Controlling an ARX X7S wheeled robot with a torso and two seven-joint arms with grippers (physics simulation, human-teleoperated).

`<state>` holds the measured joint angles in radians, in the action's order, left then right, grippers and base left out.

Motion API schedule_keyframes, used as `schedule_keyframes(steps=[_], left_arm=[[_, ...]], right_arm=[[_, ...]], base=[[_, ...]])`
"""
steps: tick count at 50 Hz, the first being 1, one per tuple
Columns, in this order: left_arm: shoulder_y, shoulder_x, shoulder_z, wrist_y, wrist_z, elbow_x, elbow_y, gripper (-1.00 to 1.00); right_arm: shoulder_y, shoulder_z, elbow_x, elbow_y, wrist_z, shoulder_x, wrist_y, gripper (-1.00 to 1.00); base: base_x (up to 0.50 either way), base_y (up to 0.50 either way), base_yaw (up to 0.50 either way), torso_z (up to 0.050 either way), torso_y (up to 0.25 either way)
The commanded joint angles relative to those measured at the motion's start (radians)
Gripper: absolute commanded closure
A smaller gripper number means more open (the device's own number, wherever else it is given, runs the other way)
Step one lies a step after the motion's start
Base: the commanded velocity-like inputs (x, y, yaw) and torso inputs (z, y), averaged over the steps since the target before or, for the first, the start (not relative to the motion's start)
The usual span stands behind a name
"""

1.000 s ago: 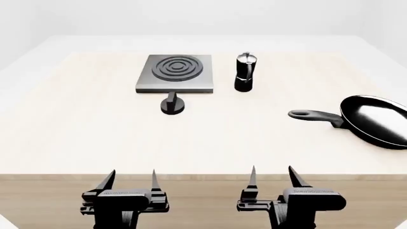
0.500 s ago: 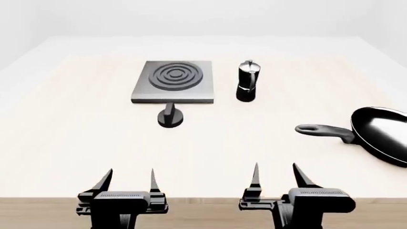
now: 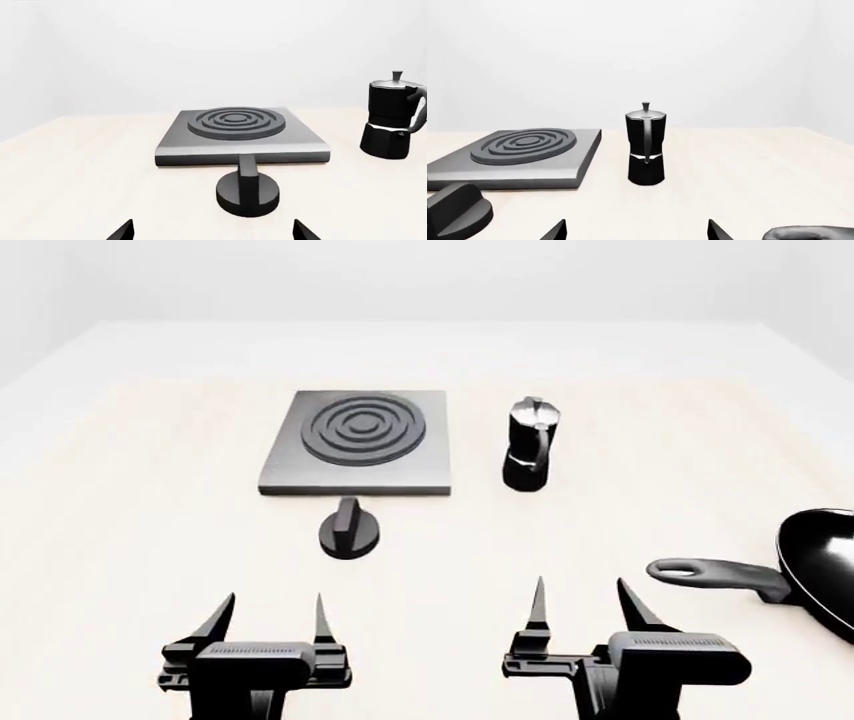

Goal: Put the frying pan on the stove.

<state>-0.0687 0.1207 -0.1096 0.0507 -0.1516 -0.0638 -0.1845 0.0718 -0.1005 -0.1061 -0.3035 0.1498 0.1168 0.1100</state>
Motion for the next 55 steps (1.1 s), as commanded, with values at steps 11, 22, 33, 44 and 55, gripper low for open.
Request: schedule_keyframes(steps=[11, 22, 33, 44, 55], left_arm=[[-0.003, 0.021, -0.023, 0.000, -0.018, -0.016, -0.014, -1.00], [-0.001, 0.029, -0.034, -0.004, -0.024, -0.022, -0.008, -1.00], [0.004, 0.037, -0.043, 0.000, -0.032, -0.027, -0.004, -1.00], [0.003, 0.045, -0.048, 0.004, -0.036, -0.041, -0.014, -1.00], [0.006, 0.052, -0.055, 0.001, -0.045, -0.042, -0.010, -1.00]], right_arm=[[-0.005, -0.022, -0.018, -0.003, 0.025, 0.019, 0.002, -1.00], [-0.003, -0.028, -0.027, 0.002, 0.036, 0.026, -0.008, -1.00], [-0.017, -0.028, -0.037, -0.010, 0.053, 0.036, 0.015, -1.00], [-0.098, 0.027, -0.106, -0.093, 0.100, 0.041, 0.140, -1.00], [-0.168, 0.090, -0.079, -0.156, 0.253, 0.011, 0.255, -1.00]], base=[[0.33, 0.00, 0.00, 0.000, 0.000], [0.33, 0.00, 0.00, 0.000, 0.000], [0.33, 0.00, 0.00, 0.000, 0.000], [0.17, 0.00, 0.00, 0.000, 0.001], [0.00, 0.00, 0.00, 0.000, 0.000]])
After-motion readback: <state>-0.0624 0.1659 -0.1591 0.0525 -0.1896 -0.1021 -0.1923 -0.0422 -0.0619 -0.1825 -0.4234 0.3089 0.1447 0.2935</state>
